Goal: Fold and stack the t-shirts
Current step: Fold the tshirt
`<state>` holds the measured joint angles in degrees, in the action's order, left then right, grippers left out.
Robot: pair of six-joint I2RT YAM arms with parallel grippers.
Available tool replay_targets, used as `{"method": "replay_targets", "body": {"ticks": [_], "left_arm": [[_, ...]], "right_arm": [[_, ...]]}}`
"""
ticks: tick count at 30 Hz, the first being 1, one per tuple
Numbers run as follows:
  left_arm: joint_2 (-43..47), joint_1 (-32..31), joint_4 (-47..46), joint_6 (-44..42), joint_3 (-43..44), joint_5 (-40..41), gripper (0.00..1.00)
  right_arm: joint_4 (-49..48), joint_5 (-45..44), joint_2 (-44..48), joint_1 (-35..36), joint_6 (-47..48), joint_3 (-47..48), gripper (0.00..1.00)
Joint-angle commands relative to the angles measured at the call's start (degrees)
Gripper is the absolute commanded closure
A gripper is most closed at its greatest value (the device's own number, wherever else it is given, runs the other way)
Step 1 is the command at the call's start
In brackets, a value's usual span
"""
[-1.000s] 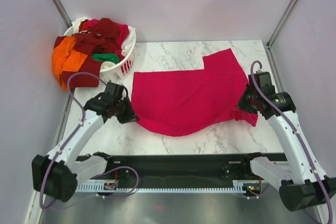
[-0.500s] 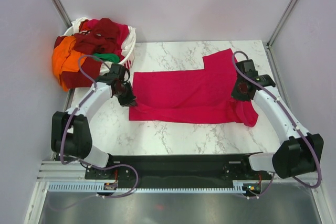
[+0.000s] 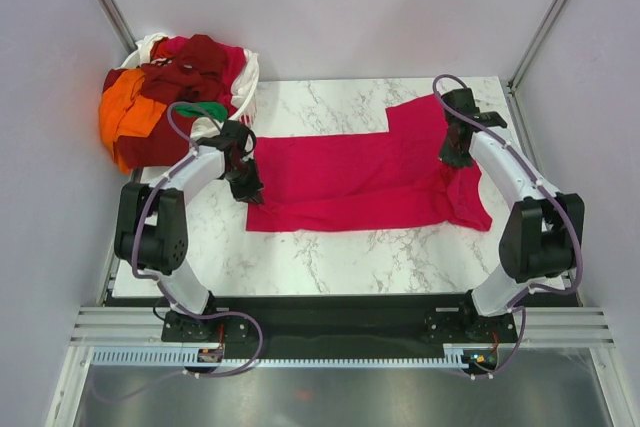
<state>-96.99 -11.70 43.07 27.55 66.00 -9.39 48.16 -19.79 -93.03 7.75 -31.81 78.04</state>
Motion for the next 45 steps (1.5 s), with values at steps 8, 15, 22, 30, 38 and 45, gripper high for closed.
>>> {"method": "replay_targets", "body": {"ticks": [8, 15, 22, 30, 38, 45], "left_arm": [[-1.19, 1.16, -0.97, -2.77, 3.17, 7.09, 0.63], [9.7, 1.16, -1.05, 2.06, 2.13, 15.71, 0.0], [19.38, -1.92, -5.52, 6.46, -11.21, 14.94, 0.15], [14.64, -2.01, -13.8, 6.2, -17.57, 7.9, 0.08], [9.98, -2.01, -17.05, 6.37, -17.92, 7.02, 0.09], [8.31, -2.18, -19.25, 6.55, -18.62, 5.79, 0.56]], "right_arm": [[-1.84, -4.03, -9.88, -2.38, 1.23, 8.26, 0.7], [-0.7, -5.78, -13.23, -4.58, 2.28, 16.52, 0.08], [-4.11, -1.05, -0.68, -4.32, 2.02, 5.74, 0.05], [-13.18, 11.95, 11.56, -4.5, 0.44, -17.02, 0.07], [-17.49, 16.63, 8.13, -4.58, 0.08, -23.63, 0.09], [-18.89, 13.64, 7.87, -6.07, 0.35, -26.88, 0.09]]}}
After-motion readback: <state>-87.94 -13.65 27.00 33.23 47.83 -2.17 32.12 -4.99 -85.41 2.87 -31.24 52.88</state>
